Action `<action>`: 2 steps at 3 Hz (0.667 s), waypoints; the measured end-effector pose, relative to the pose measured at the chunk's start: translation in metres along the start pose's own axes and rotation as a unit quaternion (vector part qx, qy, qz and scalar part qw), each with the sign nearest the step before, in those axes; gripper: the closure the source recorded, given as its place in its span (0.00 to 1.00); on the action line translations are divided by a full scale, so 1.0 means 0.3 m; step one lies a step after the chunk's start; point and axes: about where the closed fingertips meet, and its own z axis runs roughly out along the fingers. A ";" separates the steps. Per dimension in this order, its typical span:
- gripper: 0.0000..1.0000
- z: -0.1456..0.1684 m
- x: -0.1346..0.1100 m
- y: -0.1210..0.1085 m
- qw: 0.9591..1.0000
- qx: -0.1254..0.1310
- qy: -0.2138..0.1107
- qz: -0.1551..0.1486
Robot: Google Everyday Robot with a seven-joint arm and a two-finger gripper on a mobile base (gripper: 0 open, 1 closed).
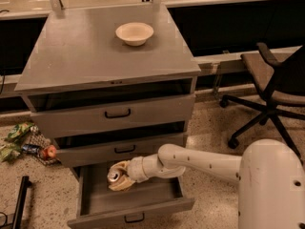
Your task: Place orange can into bottom drawer
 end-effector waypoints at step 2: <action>1.00 0.086 0.225 -0.071 0.999 0.005 -0.025 -0.036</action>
Offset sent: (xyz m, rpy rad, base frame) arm 0.0458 -0.0146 -0.1143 0.0898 -0.0998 0.0004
